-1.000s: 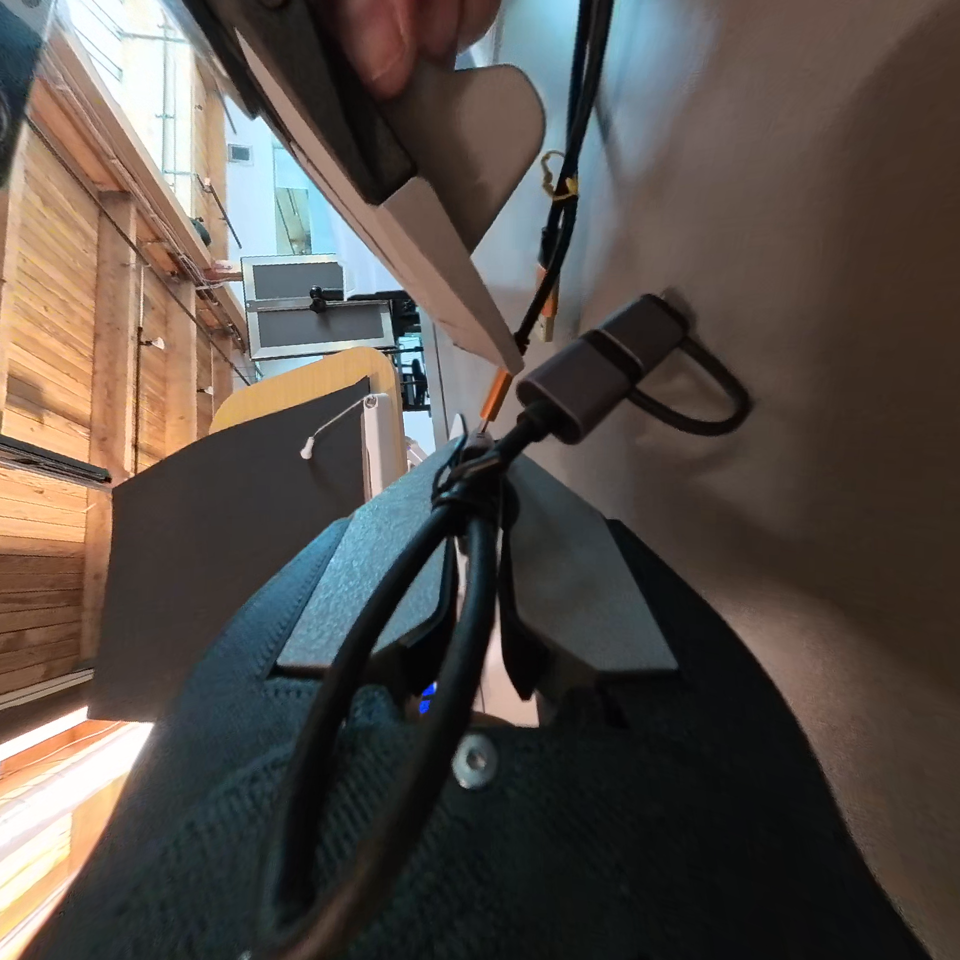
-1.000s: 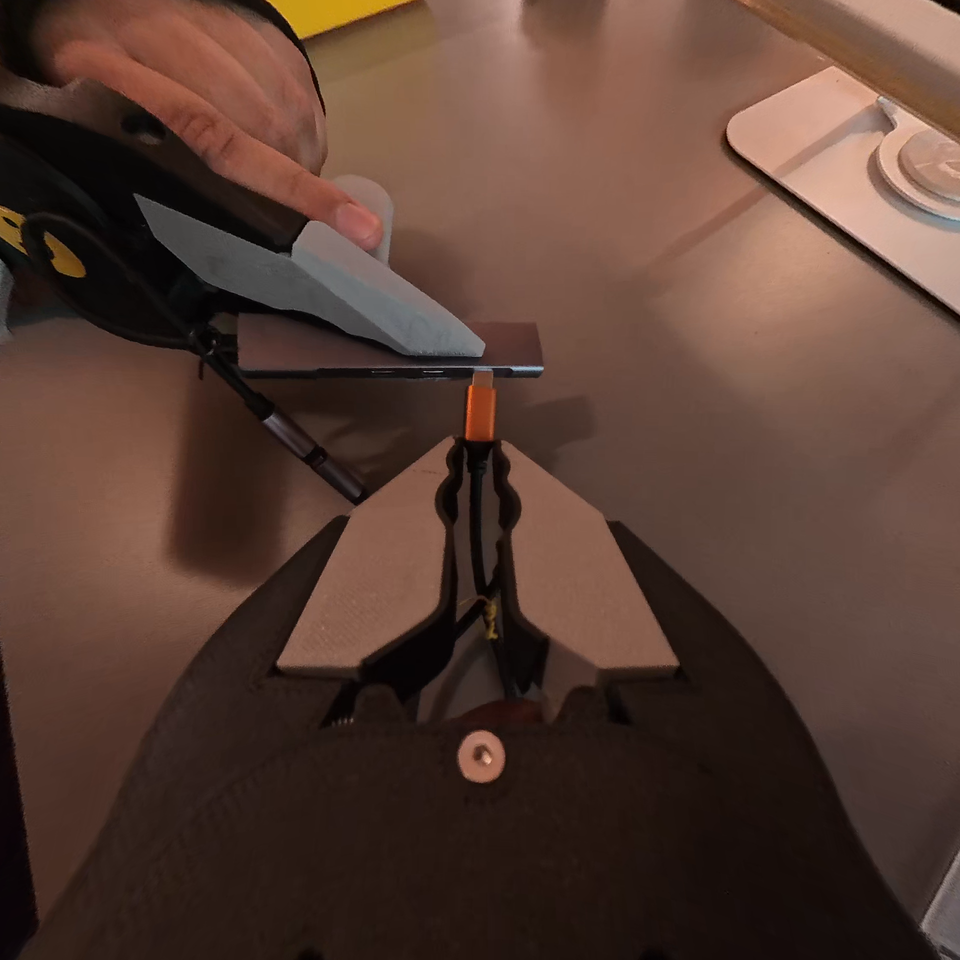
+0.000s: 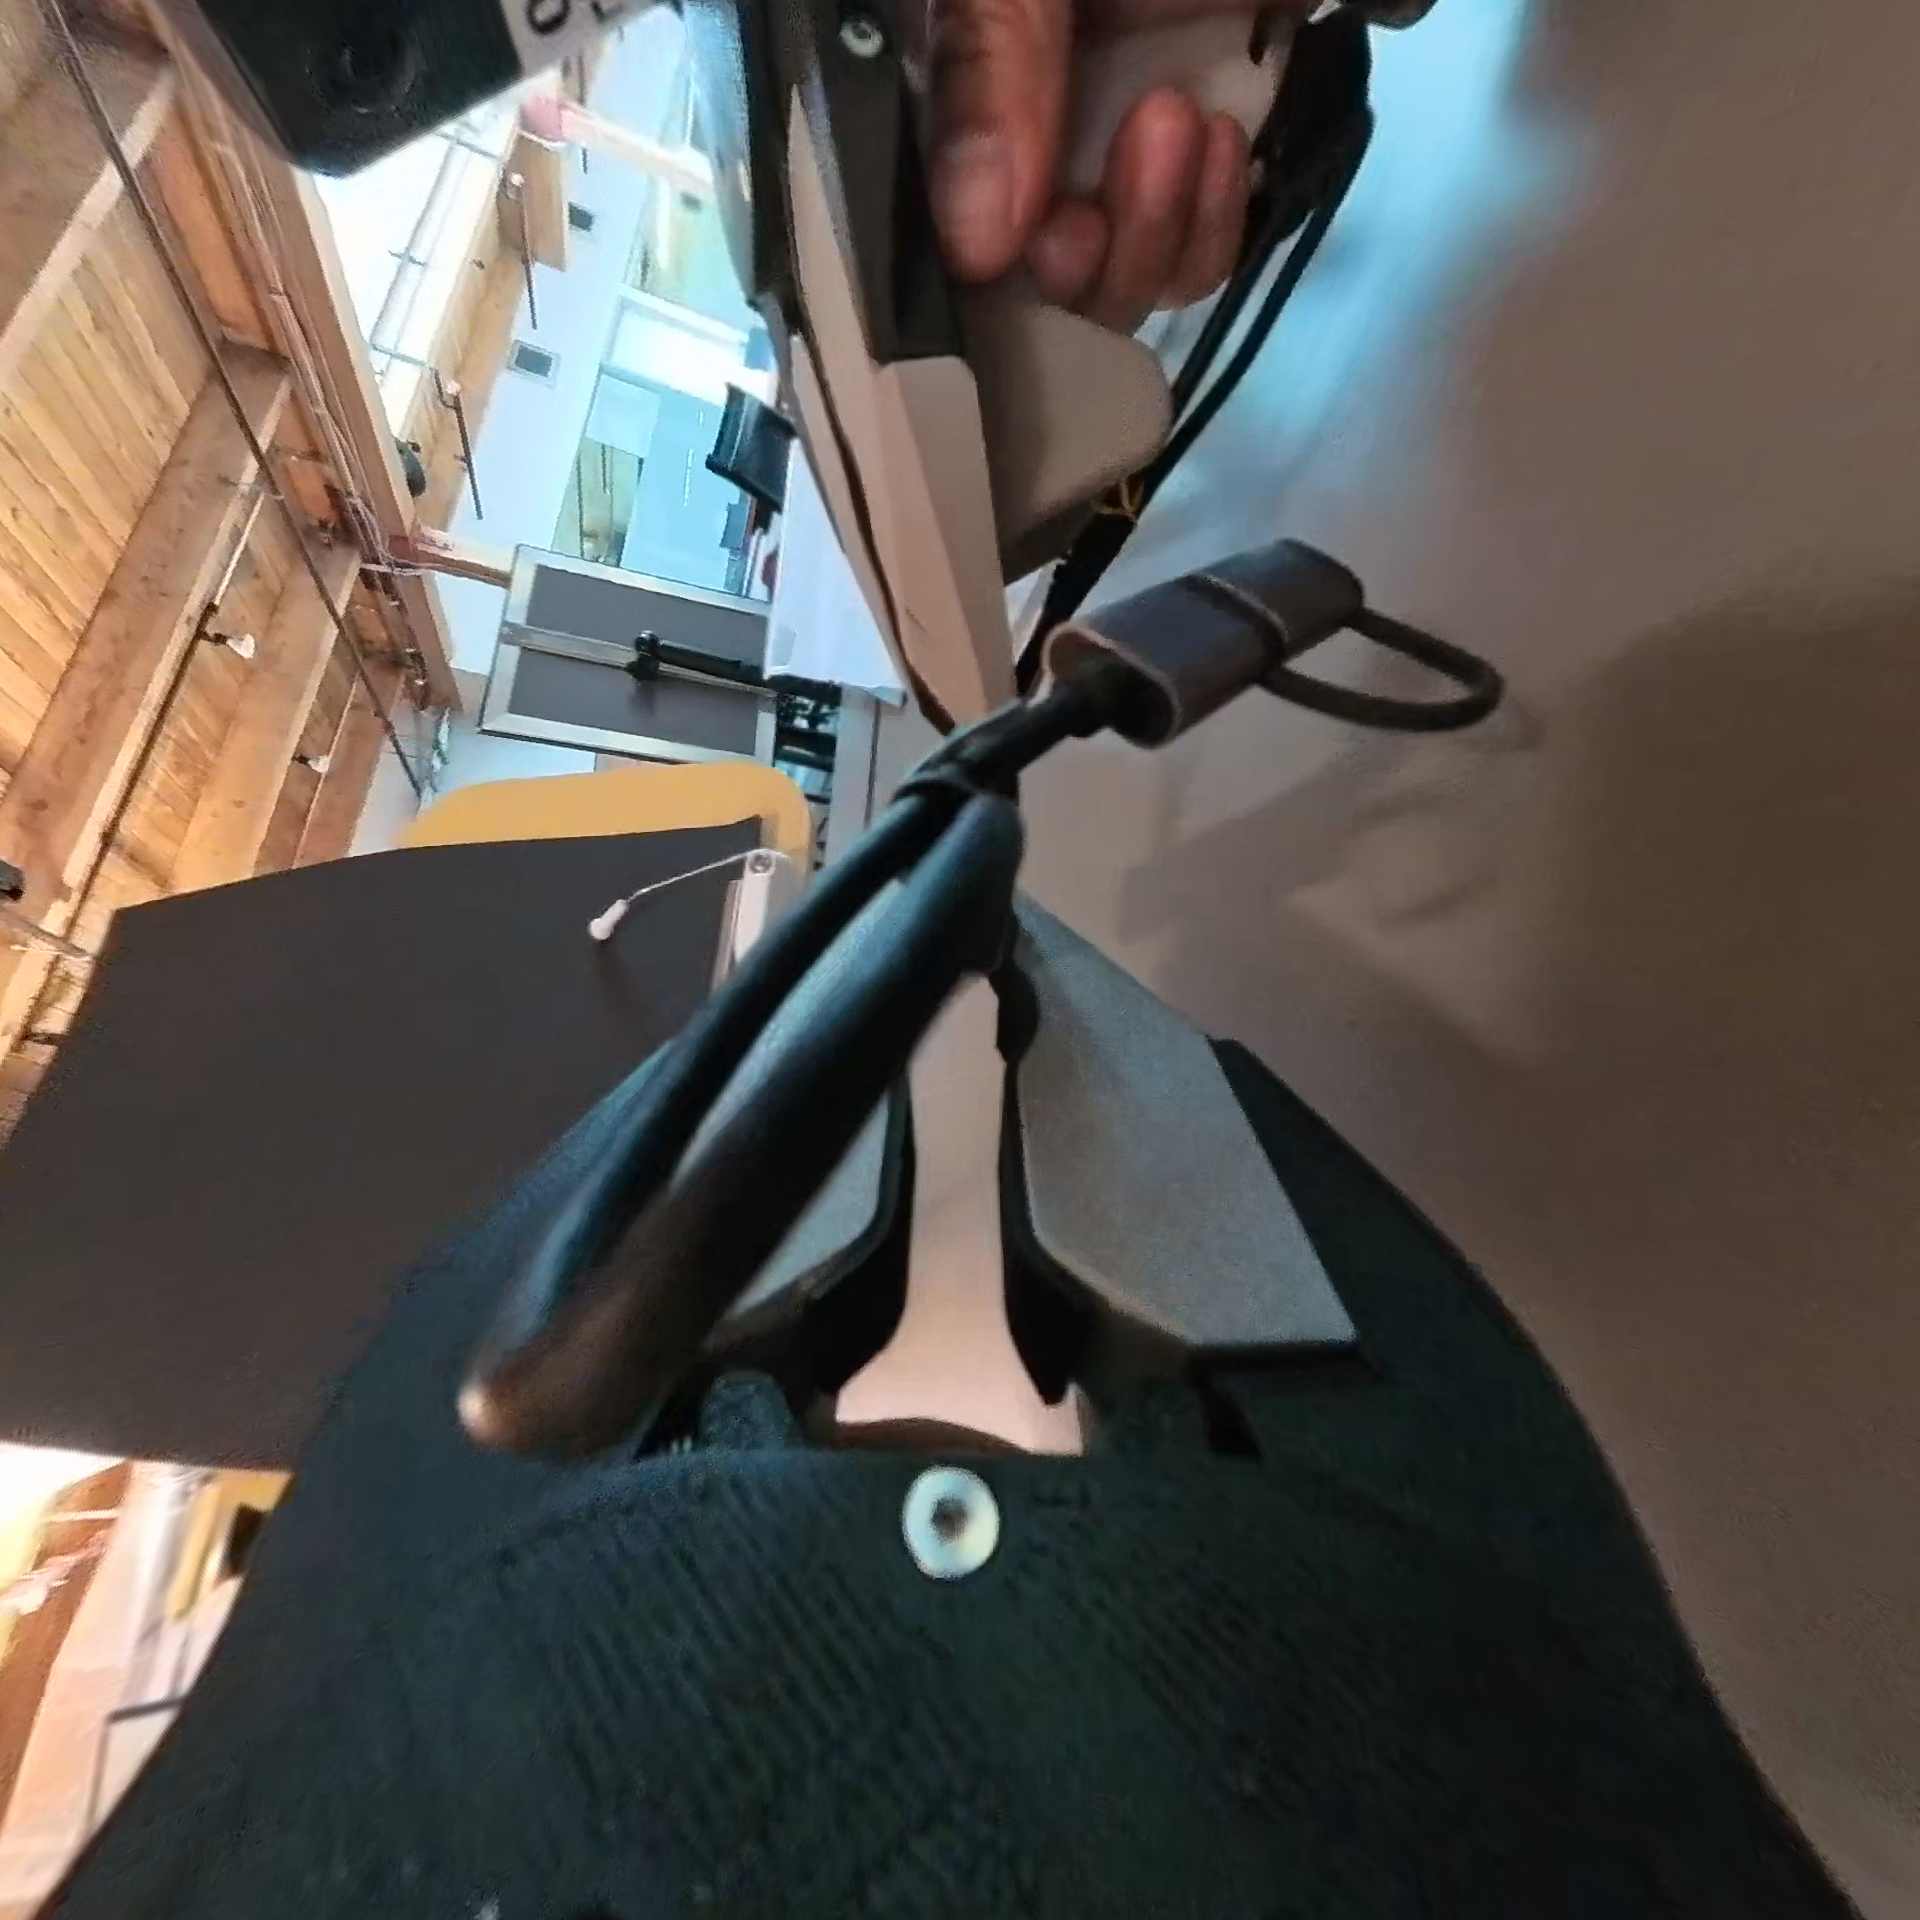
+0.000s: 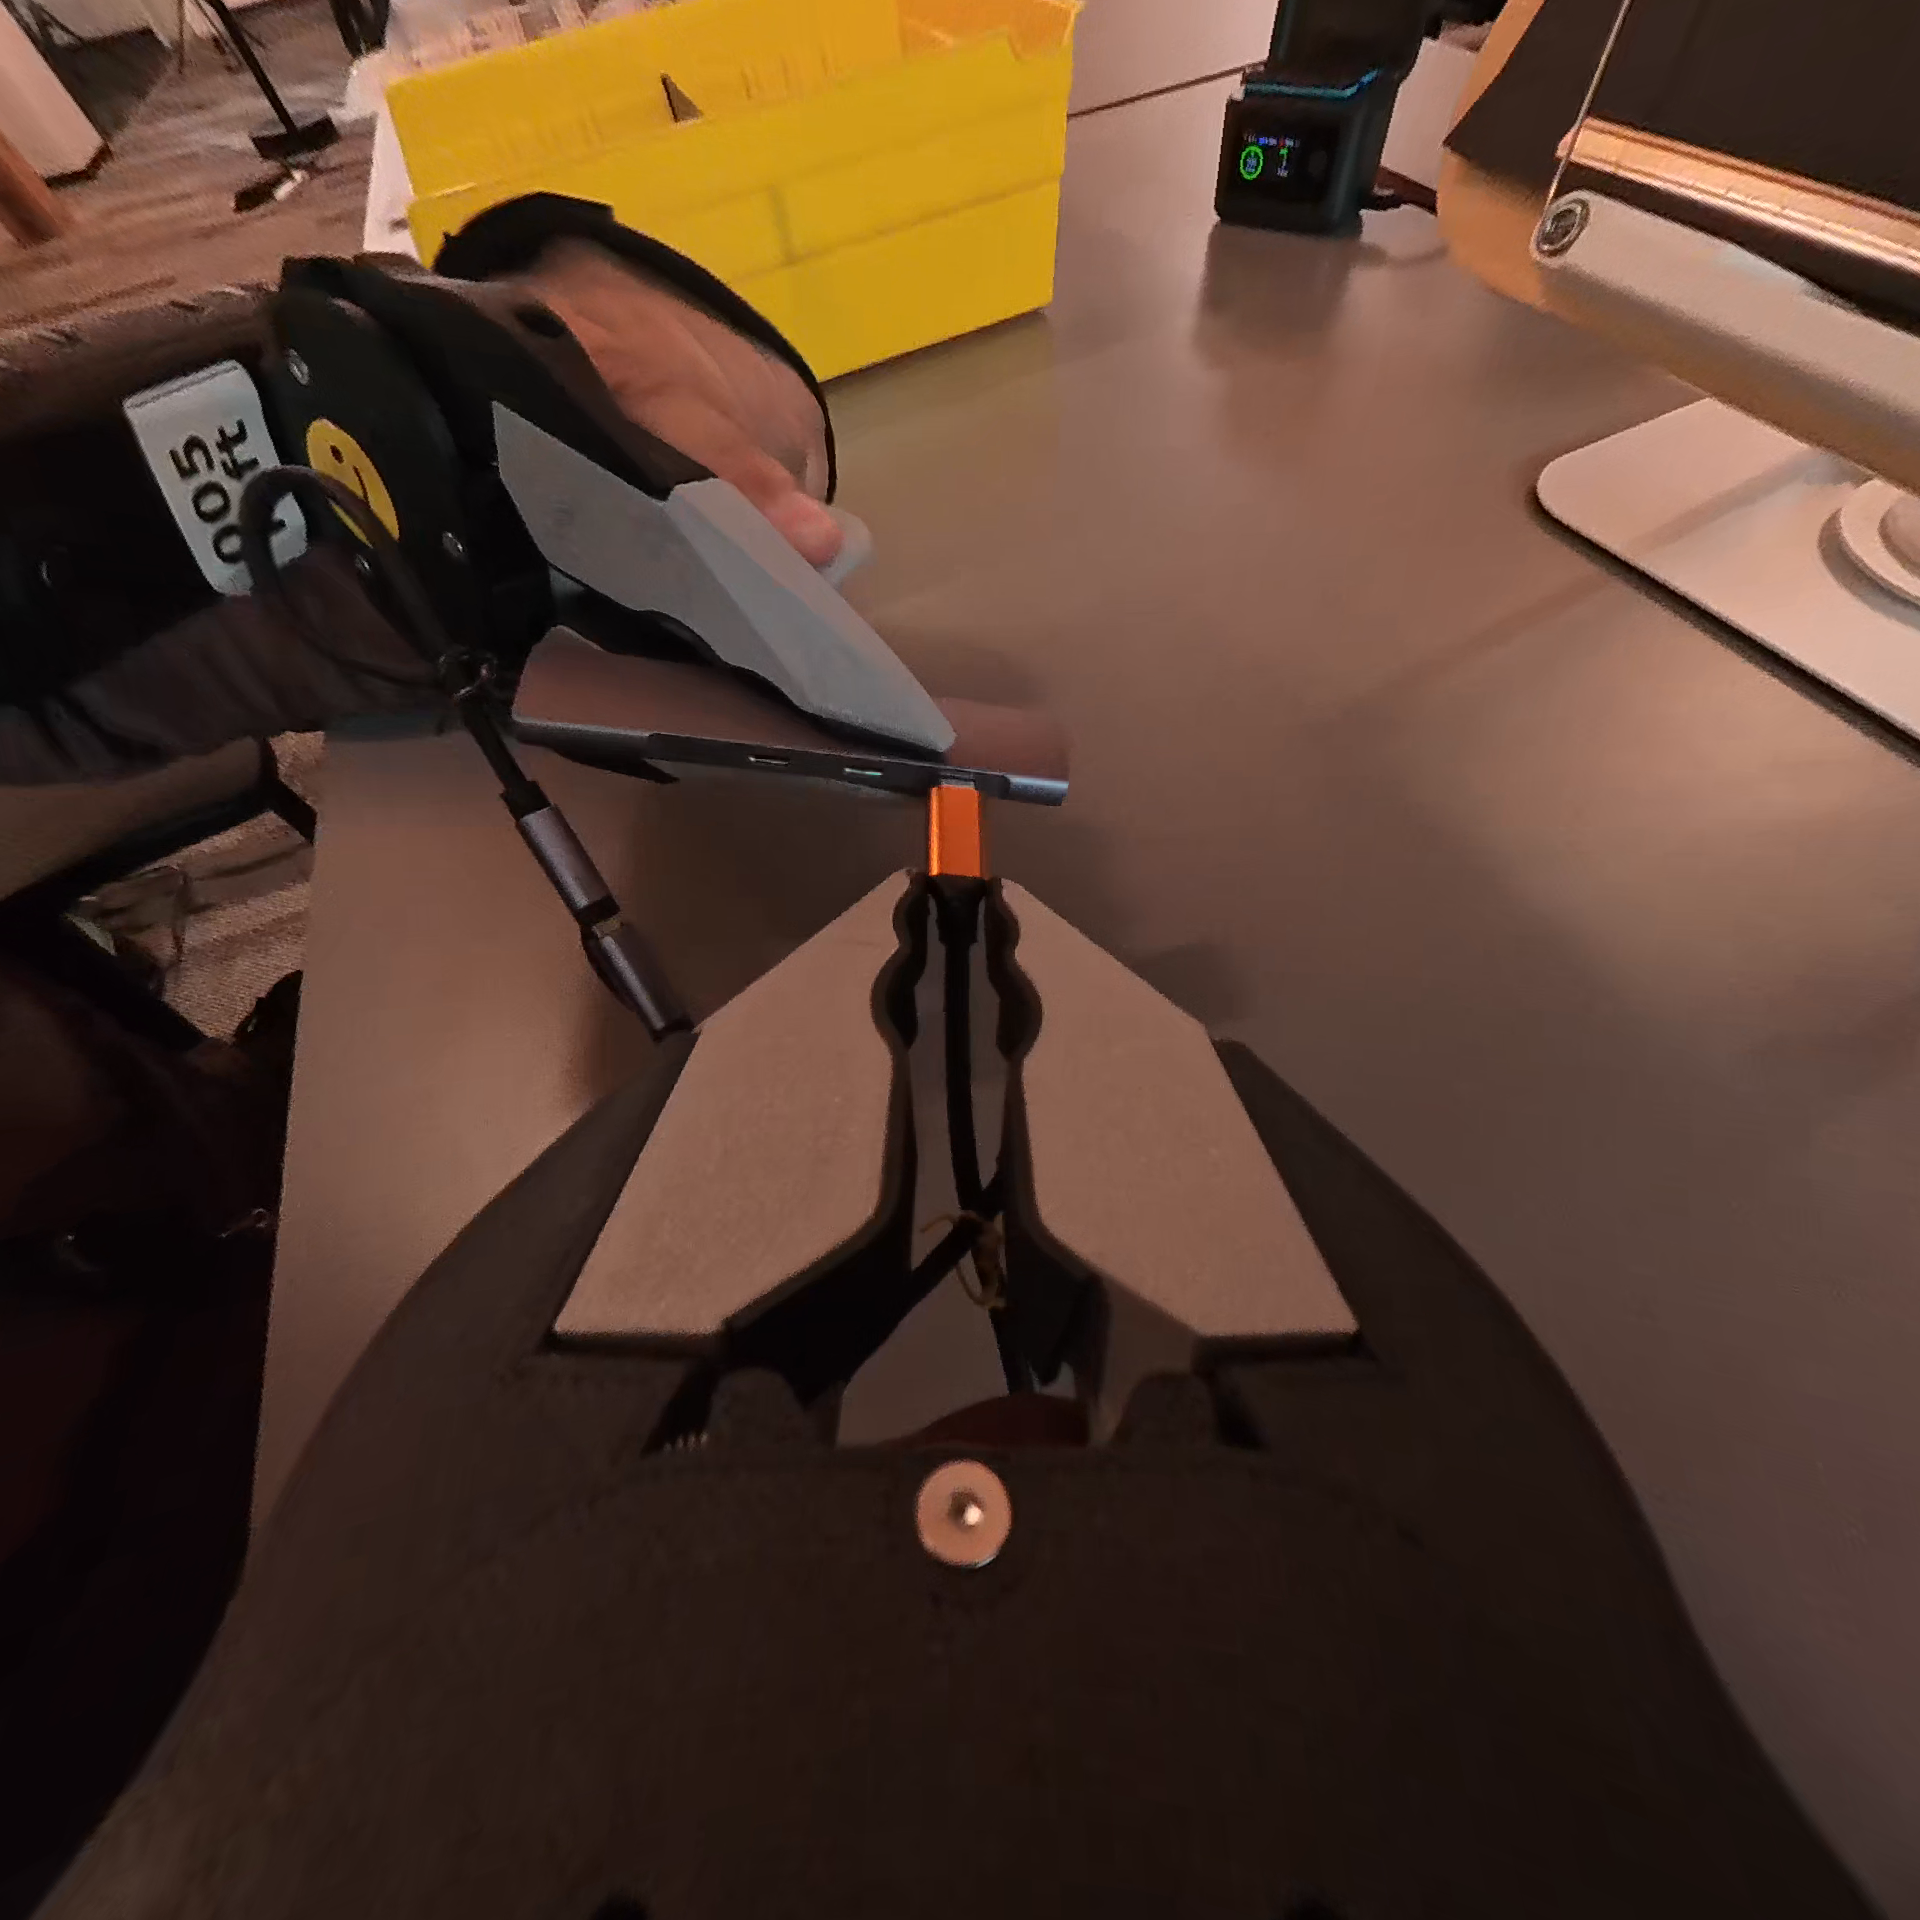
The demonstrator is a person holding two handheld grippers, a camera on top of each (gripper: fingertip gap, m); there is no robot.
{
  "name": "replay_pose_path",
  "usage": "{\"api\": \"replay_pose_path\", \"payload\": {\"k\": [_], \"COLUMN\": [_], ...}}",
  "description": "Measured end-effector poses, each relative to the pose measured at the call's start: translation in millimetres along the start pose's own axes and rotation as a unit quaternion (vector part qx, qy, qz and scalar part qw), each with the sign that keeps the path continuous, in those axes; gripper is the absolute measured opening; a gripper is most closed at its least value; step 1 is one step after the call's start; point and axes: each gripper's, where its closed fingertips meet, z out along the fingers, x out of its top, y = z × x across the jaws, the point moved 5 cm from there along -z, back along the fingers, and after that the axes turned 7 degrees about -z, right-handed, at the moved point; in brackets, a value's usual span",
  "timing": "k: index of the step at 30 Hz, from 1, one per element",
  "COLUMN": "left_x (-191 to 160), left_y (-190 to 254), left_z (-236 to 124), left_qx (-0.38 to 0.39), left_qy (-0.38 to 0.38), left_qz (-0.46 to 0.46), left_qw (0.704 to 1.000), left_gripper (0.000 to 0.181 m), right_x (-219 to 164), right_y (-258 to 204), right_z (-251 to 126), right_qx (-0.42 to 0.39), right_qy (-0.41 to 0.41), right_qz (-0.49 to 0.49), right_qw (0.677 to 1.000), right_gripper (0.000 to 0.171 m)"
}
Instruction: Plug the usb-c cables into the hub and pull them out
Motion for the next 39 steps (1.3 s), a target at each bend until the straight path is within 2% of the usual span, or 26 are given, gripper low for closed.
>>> {"api": "replay_pose_path", "payload": {"k": [6, 10, 15, 22, 39], "left_x": [-6.2, -7.9, -6.6, -1.0, 14.1], "left_y": [-0.9, -0.8, 6.1, 5.6, 15.9], "left_z": [-1.0, -1.8, 1.1, -0.1, -17.1], "left_qx": [-0.001, -0.005, -0.007, 0.002, -0.039], "left_qy": [-0.014, -0.021, -0.035, -0.031, 0.031], "left_qz": [-0.015, -0.011, 0.043, 0.04, -0.011], "left_qw": [1.0, 1.0, 0.998, 0.999, 0.999], "left_gripper": [0.017, 0.012, 0.007, 0.007, 0.006], "right_x": [-4.6, -4.5, -6.4, -6.5, -5.5], "right_y": [0.1, 1.2, 0.9, -0.5, -18.0], "right_z": [3.9, 3.1, 2.9, -0.3, -7.2], "right_qx": [-0.011, -0.008, -0.011, -0.002, 0.077], "right_qy": [-0.021, -0.016, -0.024, -0.019, -0.009], "right_qz": [-0.011, -0.001, -0.007, -0.007, -0.034], "right_qw": [1.0, 1.0, 1.0, 1.0, 0.996], "right_gripper": [0.007, 0.007, 0.007, 0.006, 0.006]}}
